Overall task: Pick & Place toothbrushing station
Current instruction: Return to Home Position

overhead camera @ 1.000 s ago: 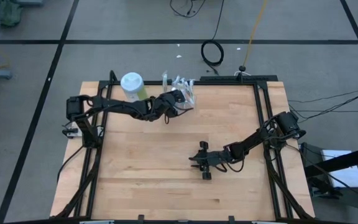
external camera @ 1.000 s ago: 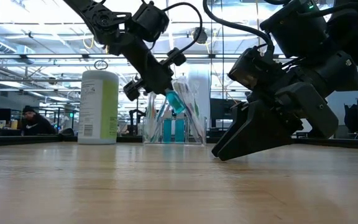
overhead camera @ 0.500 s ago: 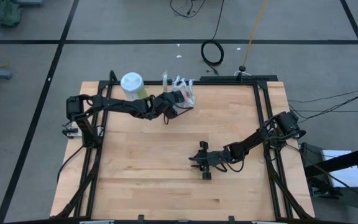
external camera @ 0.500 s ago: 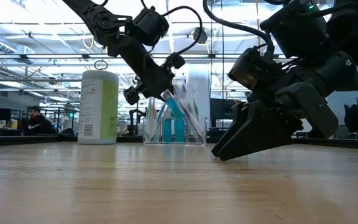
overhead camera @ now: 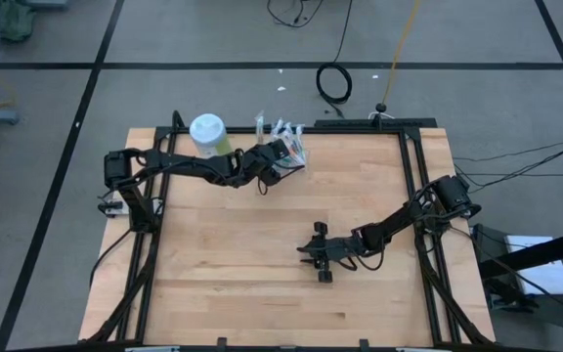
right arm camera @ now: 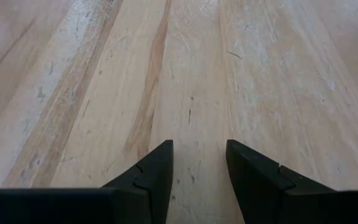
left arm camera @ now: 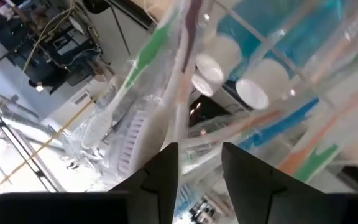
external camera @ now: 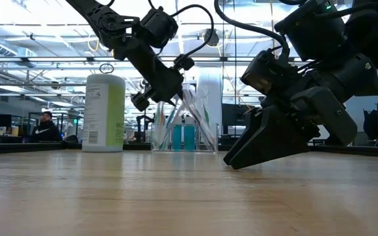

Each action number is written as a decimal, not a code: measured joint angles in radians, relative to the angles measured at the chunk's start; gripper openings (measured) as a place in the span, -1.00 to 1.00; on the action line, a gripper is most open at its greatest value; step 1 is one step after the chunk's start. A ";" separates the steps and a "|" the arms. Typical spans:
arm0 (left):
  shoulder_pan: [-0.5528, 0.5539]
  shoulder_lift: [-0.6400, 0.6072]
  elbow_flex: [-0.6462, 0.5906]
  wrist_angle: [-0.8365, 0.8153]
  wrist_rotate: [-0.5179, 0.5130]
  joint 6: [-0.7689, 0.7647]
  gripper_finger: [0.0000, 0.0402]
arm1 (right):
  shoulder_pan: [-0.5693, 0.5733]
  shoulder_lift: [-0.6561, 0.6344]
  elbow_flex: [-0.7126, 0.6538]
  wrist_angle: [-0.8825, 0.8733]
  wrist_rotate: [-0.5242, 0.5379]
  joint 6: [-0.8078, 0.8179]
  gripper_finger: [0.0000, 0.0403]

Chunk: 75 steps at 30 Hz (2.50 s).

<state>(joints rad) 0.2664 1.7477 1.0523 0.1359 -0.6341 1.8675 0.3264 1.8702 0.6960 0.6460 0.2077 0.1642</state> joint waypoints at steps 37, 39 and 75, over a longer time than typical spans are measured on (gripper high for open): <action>-0.250 -0.919 -0.015 -1.152 0.462 -1.918 -0.93 | 0.010 -1.159 -0.001 -0.788 -0.172 -0.329 -0.99; -0.267 -1.008 -0.055 -1.122 0.483 -1.923 -0.89 | 0.010 -1.228 -0.017 -0.820 -0.193 -0.316 -0.98; -0.325 -1.657 -1.041 0.067 0.633 -1.599 -0.85 | -0.003 -1.863 -0.642 -0.426 -0.177 -0.394 -0.97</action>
<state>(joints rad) -0.0585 0.0910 0.0113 0.2032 -0.0012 0.2685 0.3238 0.0068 0.0536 0.2204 0.0302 -0.2294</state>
